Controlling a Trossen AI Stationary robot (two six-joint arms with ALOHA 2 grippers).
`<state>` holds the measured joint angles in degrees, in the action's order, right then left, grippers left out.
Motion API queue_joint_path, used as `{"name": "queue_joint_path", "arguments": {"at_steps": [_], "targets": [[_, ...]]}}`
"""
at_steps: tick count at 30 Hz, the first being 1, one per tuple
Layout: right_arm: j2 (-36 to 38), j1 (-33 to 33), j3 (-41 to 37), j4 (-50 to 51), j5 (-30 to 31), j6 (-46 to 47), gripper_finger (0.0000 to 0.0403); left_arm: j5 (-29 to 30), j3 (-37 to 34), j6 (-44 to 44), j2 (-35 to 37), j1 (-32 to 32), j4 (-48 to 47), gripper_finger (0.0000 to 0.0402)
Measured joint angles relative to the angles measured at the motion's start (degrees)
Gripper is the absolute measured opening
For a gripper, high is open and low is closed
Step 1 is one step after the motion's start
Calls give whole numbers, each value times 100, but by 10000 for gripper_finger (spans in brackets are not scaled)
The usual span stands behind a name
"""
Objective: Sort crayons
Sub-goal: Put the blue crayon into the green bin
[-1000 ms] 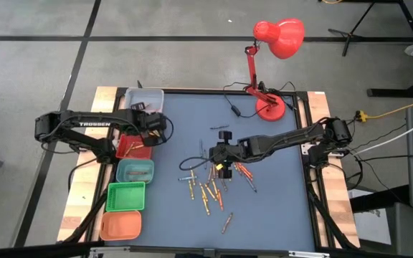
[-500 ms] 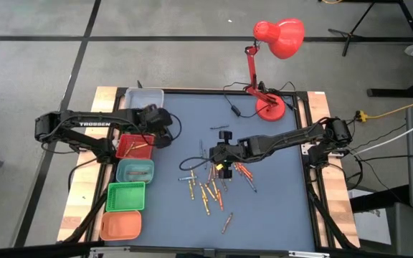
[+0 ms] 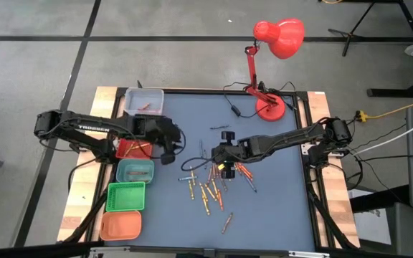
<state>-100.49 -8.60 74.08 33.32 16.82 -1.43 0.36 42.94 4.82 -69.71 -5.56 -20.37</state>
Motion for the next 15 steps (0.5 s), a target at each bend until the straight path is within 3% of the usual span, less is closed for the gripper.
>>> {"name": "queue_joint_path", "arguments": {"at_steps": [10, 15], "targets": [[0, -4, 0, -4, -13, 325, 129, 373, 0, 664, 0, 1398, 283, 94], [0, -4, 0, -7, -472, 466, 129, 848, 0, 924, -2, 2012, 468, 94]]}}
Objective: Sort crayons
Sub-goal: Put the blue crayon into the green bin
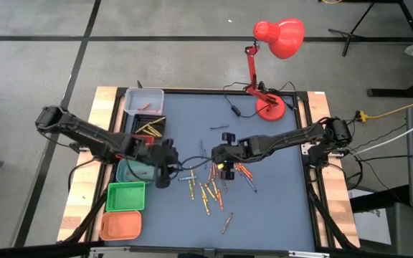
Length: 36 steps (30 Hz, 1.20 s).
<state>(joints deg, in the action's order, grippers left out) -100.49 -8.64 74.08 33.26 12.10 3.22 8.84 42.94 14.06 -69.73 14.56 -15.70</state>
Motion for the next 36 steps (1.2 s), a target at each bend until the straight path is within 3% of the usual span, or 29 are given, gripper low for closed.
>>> {"name": "queue_joint_path", "arguments": {"at_steps": [9, 26, 36], "targets": [[0, -2, 0, -2, -326, 17, 129, 706, 0, 247, 0, 674, 21, 94], [2, -2, 0, -2, -324, 402, 129, 869, 0, 250, -22, 748, 53, 94], [2, -2, 0, -9, -322, 402, 129, 857, -2, 236, -1046, 764, 498, 94]]}}
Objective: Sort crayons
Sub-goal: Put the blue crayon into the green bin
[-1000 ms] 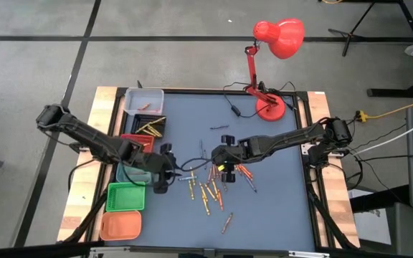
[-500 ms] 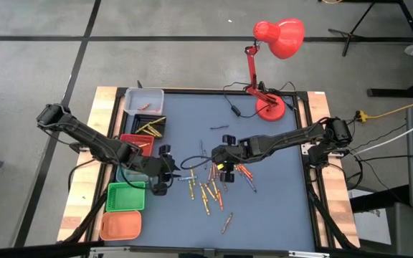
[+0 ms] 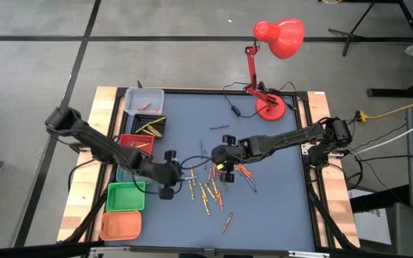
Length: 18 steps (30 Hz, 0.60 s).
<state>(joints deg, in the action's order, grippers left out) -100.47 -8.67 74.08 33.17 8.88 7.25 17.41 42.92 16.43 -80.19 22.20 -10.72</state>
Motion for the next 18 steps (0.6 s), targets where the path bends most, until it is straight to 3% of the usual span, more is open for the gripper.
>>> {"name": "queue_joint_path", "arguments": {"at_steps": [18], "targets": [[0, 0, 0, -4, 2, 0, 129, 180, 0, 247, -1432, -42, 47, 94]]}}
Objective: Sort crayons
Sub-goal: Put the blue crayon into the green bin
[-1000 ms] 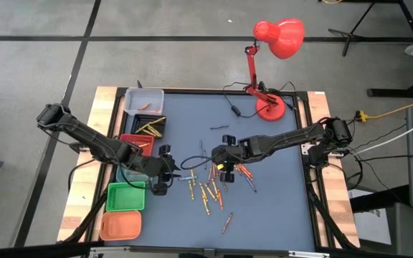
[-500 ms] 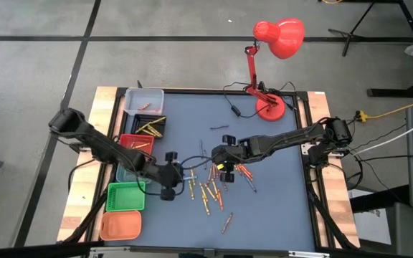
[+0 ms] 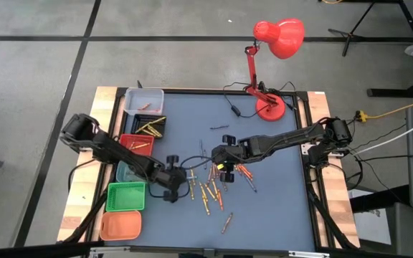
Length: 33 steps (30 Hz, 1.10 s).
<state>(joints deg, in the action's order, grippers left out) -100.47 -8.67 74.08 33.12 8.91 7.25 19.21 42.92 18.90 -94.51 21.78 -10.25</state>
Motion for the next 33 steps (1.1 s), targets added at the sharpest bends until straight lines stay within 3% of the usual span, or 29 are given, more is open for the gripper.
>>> {"name": "queue_joint_path", "arguments": {"at_steps": [20, 33], "targets": [[0, 0, 0, 0, 0, 0, 129, -84, 7, 199, -152, -184, -26, 92], [0, 0, 0, 343, 19, 134, 129, -44, 7, 161, -154, -186, -32, 7]]}}
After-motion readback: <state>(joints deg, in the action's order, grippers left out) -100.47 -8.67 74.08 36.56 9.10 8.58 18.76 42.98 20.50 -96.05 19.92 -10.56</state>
